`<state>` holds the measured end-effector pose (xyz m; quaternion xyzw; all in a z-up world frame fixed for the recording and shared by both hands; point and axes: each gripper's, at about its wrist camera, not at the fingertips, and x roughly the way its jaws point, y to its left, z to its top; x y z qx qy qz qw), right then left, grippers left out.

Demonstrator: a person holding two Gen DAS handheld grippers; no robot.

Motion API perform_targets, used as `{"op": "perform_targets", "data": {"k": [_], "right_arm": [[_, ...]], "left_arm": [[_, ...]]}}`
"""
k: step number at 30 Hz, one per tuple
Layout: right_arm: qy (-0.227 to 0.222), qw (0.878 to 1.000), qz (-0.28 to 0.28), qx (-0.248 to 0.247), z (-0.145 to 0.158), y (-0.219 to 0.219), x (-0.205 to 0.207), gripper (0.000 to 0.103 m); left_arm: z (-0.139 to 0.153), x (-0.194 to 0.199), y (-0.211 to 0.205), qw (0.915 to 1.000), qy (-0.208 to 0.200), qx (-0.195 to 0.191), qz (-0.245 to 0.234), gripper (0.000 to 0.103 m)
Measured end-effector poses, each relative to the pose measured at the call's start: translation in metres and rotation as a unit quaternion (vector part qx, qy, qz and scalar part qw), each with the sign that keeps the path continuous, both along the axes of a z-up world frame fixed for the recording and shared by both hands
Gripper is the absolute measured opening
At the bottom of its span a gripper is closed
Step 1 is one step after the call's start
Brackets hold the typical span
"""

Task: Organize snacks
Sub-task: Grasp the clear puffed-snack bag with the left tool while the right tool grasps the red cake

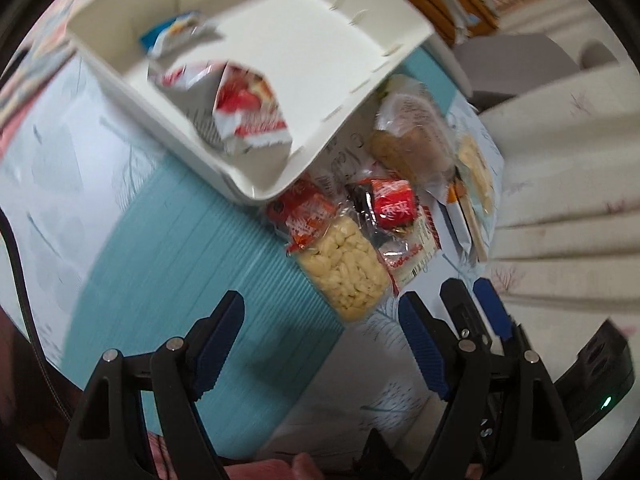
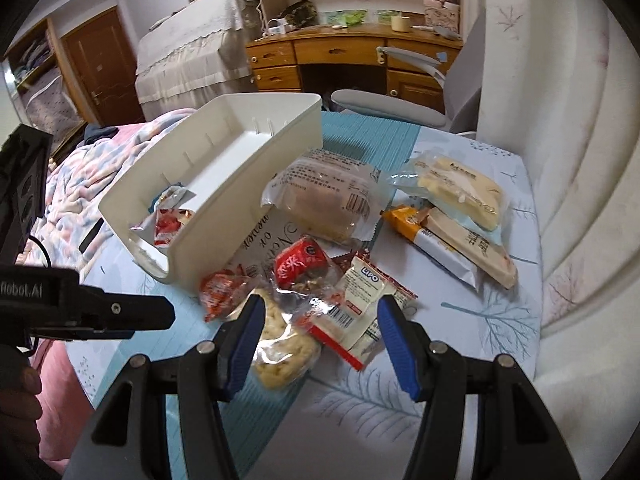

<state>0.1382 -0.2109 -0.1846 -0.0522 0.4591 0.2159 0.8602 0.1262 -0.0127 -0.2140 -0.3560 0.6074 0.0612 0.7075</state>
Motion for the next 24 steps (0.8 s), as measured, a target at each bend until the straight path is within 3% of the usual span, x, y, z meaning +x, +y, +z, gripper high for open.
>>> {"op": "perform_targets", "data": {"k": [12,24], "right_arm": [[0.015,0.997,0.065,0.040,-0.035,-0.007,0.025,0.059],[0.030,0.992,0.109,0.054,-0.063,0.003,0.044,0.055]], "left_arm": [[-0.052,0.019,-0.015,0.9915,0.091,-0.019,0.091,0.078],[-0.079,0.042,-0.028,0.9830,0.123,-0.031,0.133,0.078]]}}
